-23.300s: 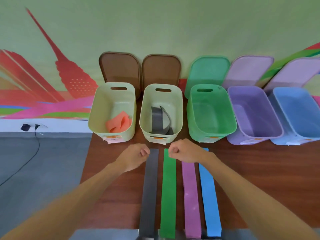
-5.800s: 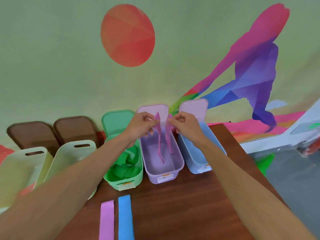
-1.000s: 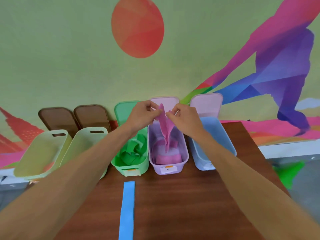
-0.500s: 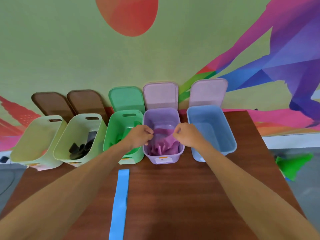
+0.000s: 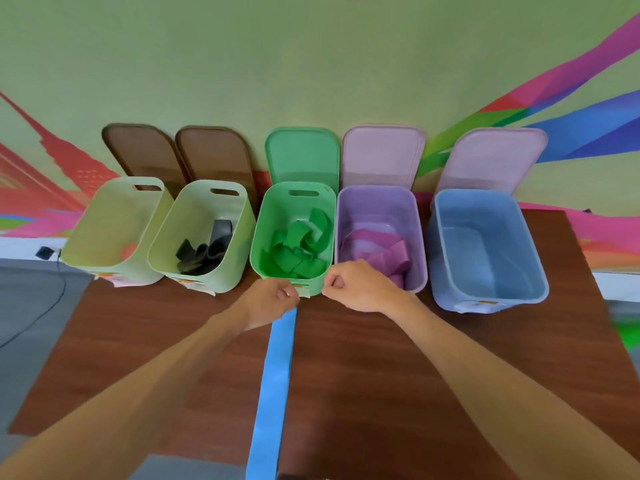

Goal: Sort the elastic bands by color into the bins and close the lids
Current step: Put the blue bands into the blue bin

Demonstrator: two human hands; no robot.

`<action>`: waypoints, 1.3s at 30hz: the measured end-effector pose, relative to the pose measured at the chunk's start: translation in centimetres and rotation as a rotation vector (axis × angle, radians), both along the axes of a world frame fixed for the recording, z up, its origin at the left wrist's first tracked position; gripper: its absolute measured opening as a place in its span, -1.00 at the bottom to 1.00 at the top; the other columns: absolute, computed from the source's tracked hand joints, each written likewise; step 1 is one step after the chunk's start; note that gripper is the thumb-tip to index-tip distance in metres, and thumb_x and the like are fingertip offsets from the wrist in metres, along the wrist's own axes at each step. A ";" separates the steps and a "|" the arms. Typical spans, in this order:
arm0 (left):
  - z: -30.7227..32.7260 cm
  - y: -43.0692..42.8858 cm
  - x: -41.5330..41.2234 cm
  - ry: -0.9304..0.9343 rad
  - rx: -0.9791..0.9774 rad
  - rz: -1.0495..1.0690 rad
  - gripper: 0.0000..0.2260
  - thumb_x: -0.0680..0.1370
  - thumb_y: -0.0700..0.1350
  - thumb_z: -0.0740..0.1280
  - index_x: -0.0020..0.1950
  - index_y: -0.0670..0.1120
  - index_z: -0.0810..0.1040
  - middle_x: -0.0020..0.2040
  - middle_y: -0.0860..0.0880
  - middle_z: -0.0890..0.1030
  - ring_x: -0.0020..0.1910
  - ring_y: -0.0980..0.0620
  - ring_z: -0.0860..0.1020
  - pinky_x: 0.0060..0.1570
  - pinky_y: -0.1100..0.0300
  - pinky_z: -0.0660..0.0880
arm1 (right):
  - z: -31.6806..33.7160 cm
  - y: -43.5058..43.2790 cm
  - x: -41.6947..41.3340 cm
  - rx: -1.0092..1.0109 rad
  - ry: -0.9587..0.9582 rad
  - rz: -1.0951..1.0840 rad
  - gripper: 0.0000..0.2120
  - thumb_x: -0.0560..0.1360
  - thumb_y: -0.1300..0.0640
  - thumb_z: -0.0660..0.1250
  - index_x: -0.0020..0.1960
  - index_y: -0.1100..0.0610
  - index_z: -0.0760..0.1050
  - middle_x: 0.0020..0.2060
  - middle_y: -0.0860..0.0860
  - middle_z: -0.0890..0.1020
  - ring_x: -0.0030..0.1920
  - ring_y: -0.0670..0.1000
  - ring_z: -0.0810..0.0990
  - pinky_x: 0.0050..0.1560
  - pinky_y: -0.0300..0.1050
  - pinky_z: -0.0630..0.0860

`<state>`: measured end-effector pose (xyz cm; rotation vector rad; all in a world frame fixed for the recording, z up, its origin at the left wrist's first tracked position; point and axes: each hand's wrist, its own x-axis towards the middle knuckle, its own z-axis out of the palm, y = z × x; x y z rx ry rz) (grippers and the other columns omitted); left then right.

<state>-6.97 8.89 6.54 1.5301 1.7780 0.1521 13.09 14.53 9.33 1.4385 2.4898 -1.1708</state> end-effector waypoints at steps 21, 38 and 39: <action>-13.4 -1.2 -3.3 0.091 0.153 0.102 -0.80 0.48 -0.14 0.37 0.10 -0.05 0.55 0.16 -0.01 0.38 0.03 -0.01 0.51 -0.17 0.12 0.47 | -8.9 -2.4 -2.7 -0.258 -0.260 -0.070 -0.84 0.51 0.01 0.28 0.01 0.02 0.58 -0.02 -0.03 0.65 0.03 0.02 0.61 0.11 0.01 0.54; -10.1 -3.6 -5.6 0.019 0.190 0.099 -0.97 0.57 -0.13 0.27 -0.02 -0.07 0.47 -0.13 0.07 0.53 -0.07 -0.03 0.53 0.00 0.05 0.41 | -11.6 -3.6 -7.0 -0.108 -0.186 -0.090 -0.72 0.53 0.09 0.21 0.22 0.05 0.49 0.16 0.01 0.55 0.16 0.08 0.55 0.15 0.01 0.50; -9.5 -3.8 -6.0 -0.024 0.157 0.126 -0.97 0.57 -0.13 0.28 -0.03 -0.07 0.47 -0.17 0.07 0.53 -0.11 -0.03 0.53 -0.03 0.05 0.44 | -11.8 -3.8 -7.6 -0.090 -0.189 -0.089 -0.69 0.54 0.09 0.21 0.26 0.06 0.45 0.21 0.02 0.51 0.20 0.09 0.53 0.17 0.02 0.48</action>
